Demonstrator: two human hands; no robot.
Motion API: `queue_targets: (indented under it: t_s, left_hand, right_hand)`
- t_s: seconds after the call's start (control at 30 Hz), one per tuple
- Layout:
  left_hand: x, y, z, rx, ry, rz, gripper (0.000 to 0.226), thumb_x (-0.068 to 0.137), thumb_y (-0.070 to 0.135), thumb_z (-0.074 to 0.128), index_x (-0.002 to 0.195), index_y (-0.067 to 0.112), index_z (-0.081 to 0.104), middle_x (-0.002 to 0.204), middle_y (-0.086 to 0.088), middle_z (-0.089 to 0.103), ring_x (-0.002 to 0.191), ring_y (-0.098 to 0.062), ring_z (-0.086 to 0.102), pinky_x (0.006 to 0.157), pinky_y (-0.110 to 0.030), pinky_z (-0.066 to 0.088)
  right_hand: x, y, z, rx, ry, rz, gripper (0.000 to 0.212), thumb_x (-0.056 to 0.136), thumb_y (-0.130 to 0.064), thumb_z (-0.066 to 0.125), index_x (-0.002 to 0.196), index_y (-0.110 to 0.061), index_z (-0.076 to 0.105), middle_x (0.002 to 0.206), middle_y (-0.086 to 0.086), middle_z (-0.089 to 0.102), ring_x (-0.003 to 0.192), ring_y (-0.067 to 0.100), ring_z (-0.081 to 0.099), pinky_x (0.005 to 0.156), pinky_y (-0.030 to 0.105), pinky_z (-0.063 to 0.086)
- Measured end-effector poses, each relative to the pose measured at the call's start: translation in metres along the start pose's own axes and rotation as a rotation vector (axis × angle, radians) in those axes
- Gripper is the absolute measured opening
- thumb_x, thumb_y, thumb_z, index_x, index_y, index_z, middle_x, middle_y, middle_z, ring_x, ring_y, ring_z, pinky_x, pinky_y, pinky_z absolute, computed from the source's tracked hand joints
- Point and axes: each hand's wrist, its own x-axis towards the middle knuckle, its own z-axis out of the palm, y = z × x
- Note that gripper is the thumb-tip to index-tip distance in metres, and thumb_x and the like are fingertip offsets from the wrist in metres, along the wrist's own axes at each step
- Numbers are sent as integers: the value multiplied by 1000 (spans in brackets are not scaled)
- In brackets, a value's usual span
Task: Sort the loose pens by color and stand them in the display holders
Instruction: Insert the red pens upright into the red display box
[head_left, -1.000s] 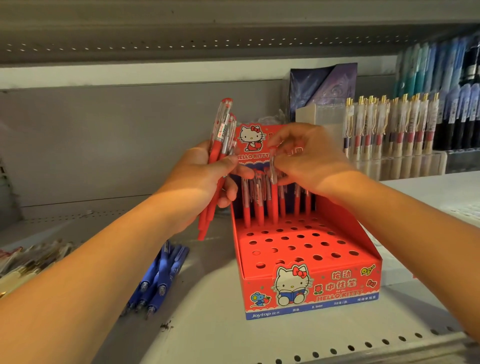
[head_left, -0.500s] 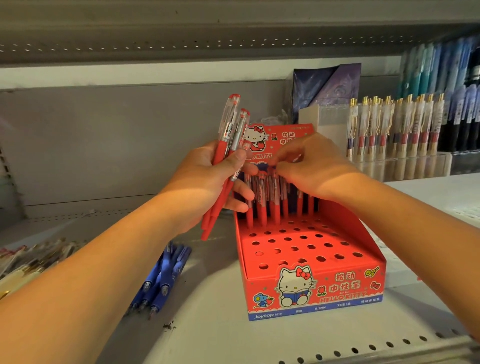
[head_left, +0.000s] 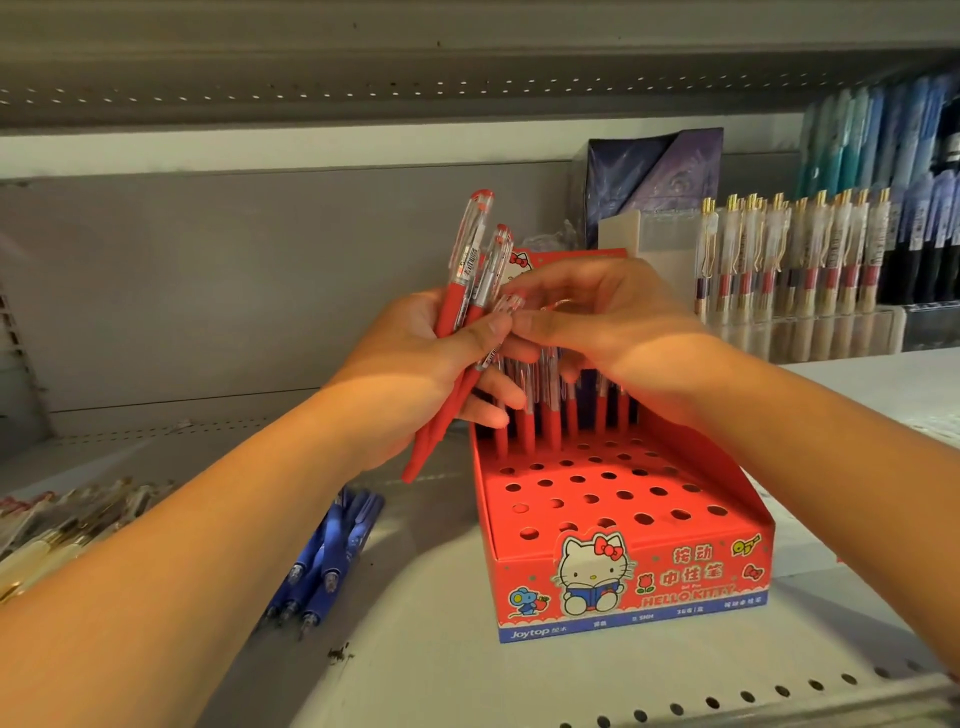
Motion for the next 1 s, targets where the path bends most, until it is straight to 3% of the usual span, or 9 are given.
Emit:
queue_targets:
  t_s: [0.2, 0.3, 0.43, 0.53, 0.63, 0.73, 0.87, 1.0]
  left_hand:
    - [-2, 3, 1, -76, -17, -52, 19, 100, 28, 48, 103, 13, 60, 81, -12, 74, 56, -25, 70, 49, -34, 59]
    - [-1, 1, 0, -60, 16, -67, 20, 103, 26, 45, 99, 13, 60, 80, -11, 74, 55, -24, 69, 49, -33, 59]
    - [1, 1, -2, -16, 86, -45, 19, 103, 24, 44, 100, 11, 56, 69, -7, 73, 52, -22, 67, 45, -27, 54]
    - [3, 0, -3, 40, 112, -27, 16, 103, 27, 45, 99, 15, 56, 70, -5, 72, 47, -18, 62, 44, -24, 50]
    - [3, -2, -4, 71, 124, -10, 15, 103, 27, 46, 98, 17, 57, 66, -4, 69, 40, -15, 48, 40, -21, 40]
    - [4, -4, -5, 65, 114, -24, 18, 103, 27, 47, 96, 17, 59, 58, -2, 59, 37, -12, 31, 39, -19, 26]
    - [5, -3, -6, 22, 93, -93, 22, 101, 32, 49, 92, 14, 57, 51, 0, 45, 35, -8, 21, 41, -16, 15]
    - [3, 0, -7, -44, 15, -166, 26, 101, 26, 45, 86, 14, 62, 52, -2, 43, 33, -8, 20, 40, -13, 15]
  right_hand:
    - [1, -5, -2, 260, -8, 38, 17, 75, -18, 74, 89, -14, 65, 88, 7, 70, 79, 19, 67, 68, 33, 54]
    - [5, -12, -6, 433, 54, 74, 14, 81, -9, 69, 90, -10, 58, 94, 14, 68, 78, 22, 68, 68, 31, 57]
    - [12, -14, -13, 460, 233, 101, 11, 91, -2, 62, 95, -11, 57, 78, 6, 70, 67, 21, 69, 64, 37, 60]
    - [15, -13, -22, 311, 320, 77, 11, 91, -4, 65, 94, -13, 60, 80, 6, 69, 69, 19, 69, 58, 34, 59]
    - [17, -6, -26, 0, 303, 71, 14, 91, -8, 66, 95, -18, 59, 80, 2, 73, 68, 14, 73, 54, 33, 59]
    - [17, 6, -25, -345, 281, 79, 16, 91, -13, 65, 95, -28, 59, 83, 3, 69, 75, 21, 72, 60, 41, 62]
    - [17, 12, -25, -431, 298, 88, 27, 90, -11, 64, 83, -36, 56, 67, -4, 65, 71, 23, 70, 62, 45, 61]
    - [18, 12, -26, -446, 302, 93, 27, 91, -11, 64, 83, -35, 55, 71, 0, 66, 73, 25, 70, 64, 47, 61]
